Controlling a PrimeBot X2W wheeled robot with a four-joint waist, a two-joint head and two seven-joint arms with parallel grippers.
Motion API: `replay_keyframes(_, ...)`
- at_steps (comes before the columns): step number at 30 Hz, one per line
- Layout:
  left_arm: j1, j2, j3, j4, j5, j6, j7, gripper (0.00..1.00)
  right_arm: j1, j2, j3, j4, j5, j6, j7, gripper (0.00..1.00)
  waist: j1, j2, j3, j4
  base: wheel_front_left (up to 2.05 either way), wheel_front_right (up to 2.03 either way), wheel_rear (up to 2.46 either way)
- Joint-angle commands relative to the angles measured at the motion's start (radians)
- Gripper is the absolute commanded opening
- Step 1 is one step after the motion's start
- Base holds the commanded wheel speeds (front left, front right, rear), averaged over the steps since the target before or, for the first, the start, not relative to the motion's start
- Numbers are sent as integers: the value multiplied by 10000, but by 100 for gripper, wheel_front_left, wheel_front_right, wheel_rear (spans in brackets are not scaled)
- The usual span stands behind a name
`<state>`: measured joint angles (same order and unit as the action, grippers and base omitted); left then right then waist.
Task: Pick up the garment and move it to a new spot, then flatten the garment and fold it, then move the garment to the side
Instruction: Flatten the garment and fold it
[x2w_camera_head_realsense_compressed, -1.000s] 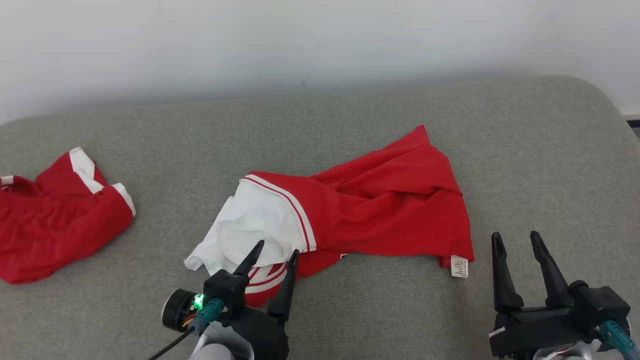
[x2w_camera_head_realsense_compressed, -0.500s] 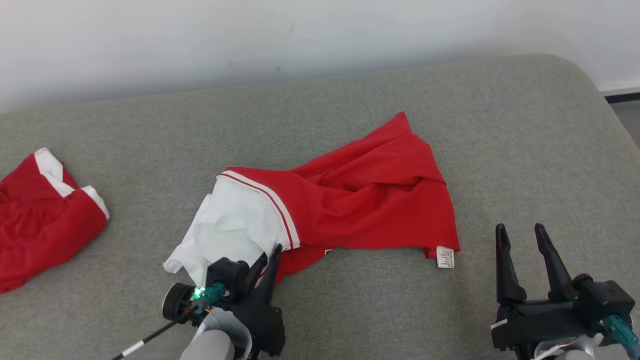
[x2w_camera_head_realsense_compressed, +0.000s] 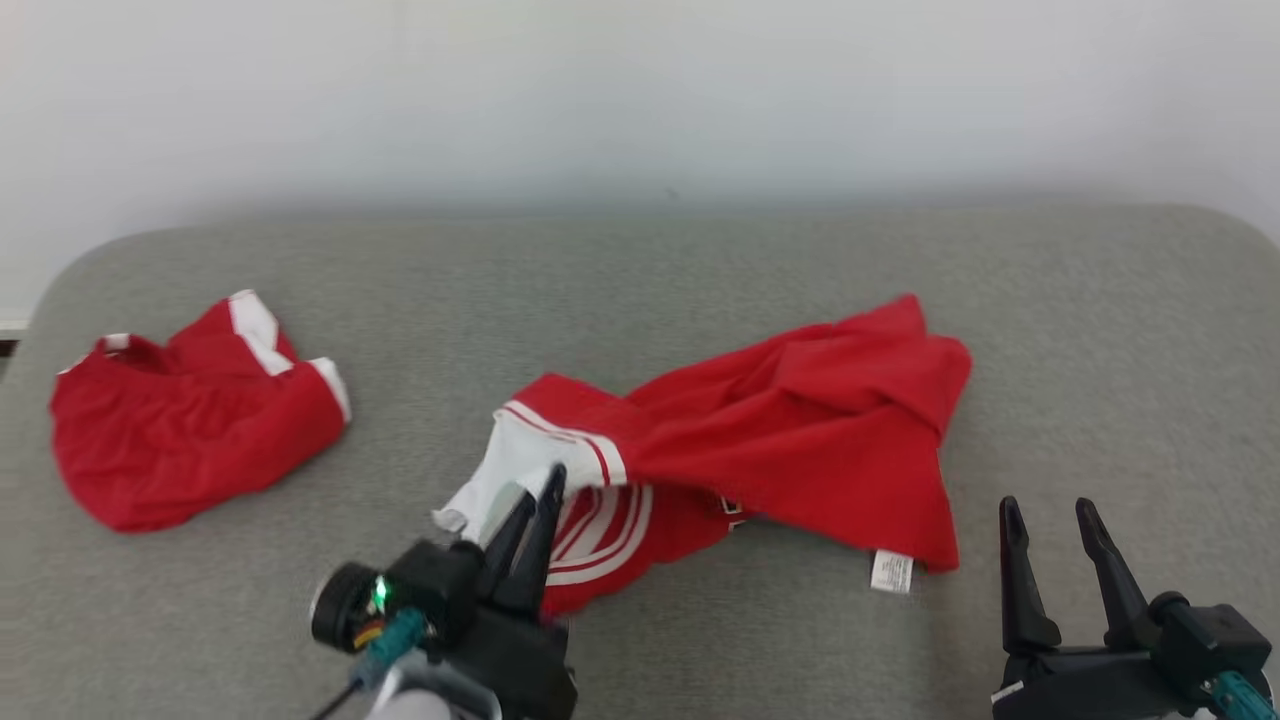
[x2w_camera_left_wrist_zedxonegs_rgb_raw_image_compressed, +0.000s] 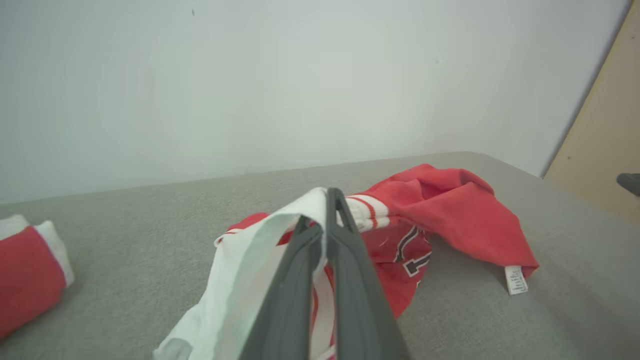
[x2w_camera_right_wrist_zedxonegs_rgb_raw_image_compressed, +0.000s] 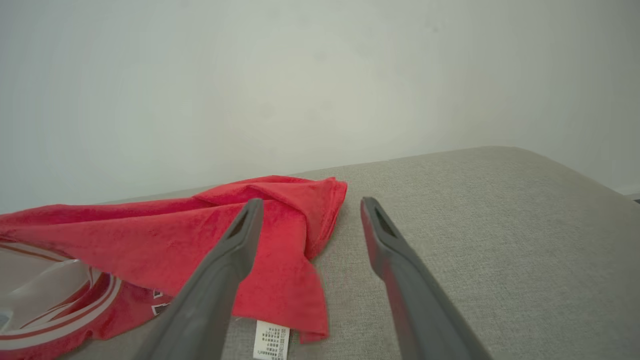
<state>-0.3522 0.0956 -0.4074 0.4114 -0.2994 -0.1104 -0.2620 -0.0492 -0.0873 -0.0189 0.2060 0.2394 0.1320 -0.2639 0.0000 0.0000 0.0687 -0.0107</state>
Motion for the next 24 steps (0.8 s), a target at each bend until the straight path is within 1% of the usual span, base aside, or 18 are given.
replay_keyframes(1, 572, 56, -66, -589, -6, 125, 90, 0, 197, -24, -50, 1, 51, -26, -8, 100, 0, 0, -523, 776, 0, 0, 0)
replay_keyframes(5, 1856, 275, -329, -1810, -60, 336, 681, 0, 290, -18, -88, 6, 33, -26, -8, 100, 0, 0, -586, 1208, 0, 0, 0)
replay_keyframes(6, 2194, 258, -400, -2056, -151, 391, 788, 0, 314, -28, -116, 9, 38, -26, -8, 100, 0, 0, -587, 1304, 0, 0, 0)
replay_keyframes(8, 2887, 264, -517, -2295, -326, 469, 1016, 0, 298, -37, -75, 37, 32, -26, -8, 100, 0, 0, -563, 1390, 0, 0, 0)
replay_keyframes(10, 3468, 285, -616, -2353, -439, 550, 1135, 0, 249, -40, -29, 51, 12, -26, -8, 100, 0, 0, -539, 1424, 0, 0, 0)
replay_keyframes(12, 4203, 162, -772, -2157, -686, 607, 1204, 0, 220, -87, -6, 80, 14, -26, -8, 100, 0, 0, -512, 1435, 0, 0, 0)
replay_keyframes(18, 4779, -49, -1187, -1377, -1076, 462, 1514, 0, 274, -171, -69, 160, 81, -26, -8, 100, 0, 0, -501, 1384, 0, 0, 0)
replay_keyframes(19, 4714, -67, -1219, -1275, -1030, 471, 1481, 27, 272, -178, -63, 176, 85, -26, -8, 100, 0, 0, -511, 1358, 0, 0, 0)
replay_keyframes(20, 4714, -67, -1219, -1275, -1030, 471, 1481, 27, 272, -178, -63, 176, 85, -26, -8, 100, 0, 0, -511, 1358, 0, 0, 0)
replay_keyframes(21, 4612, -83, -1222, -1218, -996, 485, 1391, 100, 270, -184, -65, 192, 93, -26, -8, 100, 0, 0, -515, 1339, 0, 0, 0)
replay_keyframes(24, 4301, -32, -1068, -1164, -1003, 508, 1179, 100, 285, -143, -67, 188, 65, -26, -8, 100, 0, 0, -562, 1249, 0, 0, 0)
